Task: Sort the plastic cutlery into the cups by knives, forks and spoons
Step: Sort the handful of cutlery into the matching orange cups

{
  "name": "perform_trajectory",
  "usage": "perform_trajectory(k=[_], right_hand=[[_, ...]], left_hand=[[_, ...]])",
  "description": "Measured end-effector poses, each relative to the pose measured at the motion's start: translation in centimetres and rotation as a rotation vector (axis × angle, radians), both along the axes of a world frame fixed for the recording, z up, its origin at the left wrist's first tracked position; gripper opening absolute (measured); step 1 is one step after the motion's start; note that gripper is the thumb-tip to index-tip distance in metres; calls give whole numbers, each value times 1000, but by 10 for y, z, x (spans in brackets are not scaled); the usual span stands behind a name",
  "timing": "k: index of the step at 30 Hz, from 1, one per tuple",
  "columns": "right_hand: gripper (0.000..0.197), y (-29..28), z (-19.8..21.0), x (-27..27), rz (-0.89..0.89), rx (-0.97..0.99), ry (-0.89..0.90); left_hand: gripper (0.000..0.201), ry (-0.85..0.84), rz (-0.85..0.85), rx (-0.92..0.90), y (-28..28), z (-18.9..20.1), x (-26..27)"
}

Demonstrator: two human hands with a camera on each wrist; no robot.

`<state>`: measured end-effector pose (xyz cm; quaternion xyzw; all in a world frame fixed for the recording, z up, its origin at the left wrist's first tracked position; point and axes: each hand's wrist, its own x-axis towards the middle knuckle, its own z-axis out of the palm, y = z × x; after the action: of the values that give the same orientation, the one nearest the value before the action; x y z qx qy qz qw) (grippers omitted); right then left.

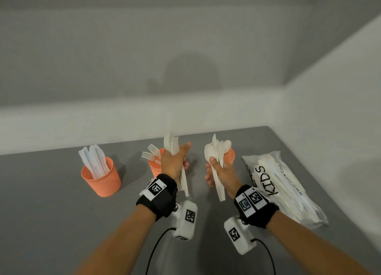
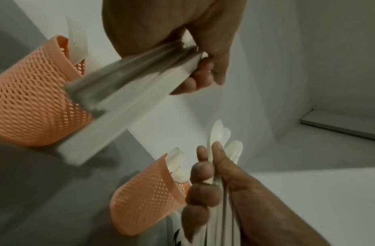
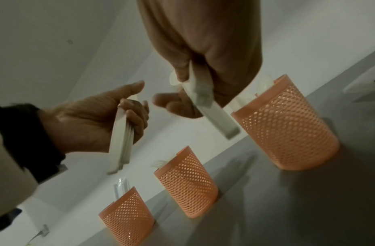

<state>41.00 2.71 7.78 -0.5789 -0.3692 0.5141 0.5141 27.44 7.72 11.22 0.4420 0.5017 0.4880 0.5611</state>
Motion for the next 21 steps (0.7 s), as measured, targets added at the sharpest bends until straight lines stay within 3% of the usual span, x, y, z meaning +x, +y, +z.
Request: perform_trajectory(k=[5, 7, 10, 13, 16, 21], right_hand=[[29, -2, 3, -8, 79, 78, -84], [28, -3, 4, -12, 118, 109, -102], [17, -6, 3, -15, 172, 136, -187], [24, -7, -3, -13, 204, 178, -366], [27, -8, -6, -6, 241, 141, -438], [33, -6, 2, 1, 299, 106, -430]], left_hand=[[20, 118, -206, 13, -14, -6, 11], [25, 156, -163, 22, -15, -8, 16], [18, 226, -50, 9, -10, -9, 17], [27, 201, 3, -13, -2, -5, 14], [39, 161, -81, -25, -1, 3, 11], [36, 170, -253, 19, -2, 7, 8]])
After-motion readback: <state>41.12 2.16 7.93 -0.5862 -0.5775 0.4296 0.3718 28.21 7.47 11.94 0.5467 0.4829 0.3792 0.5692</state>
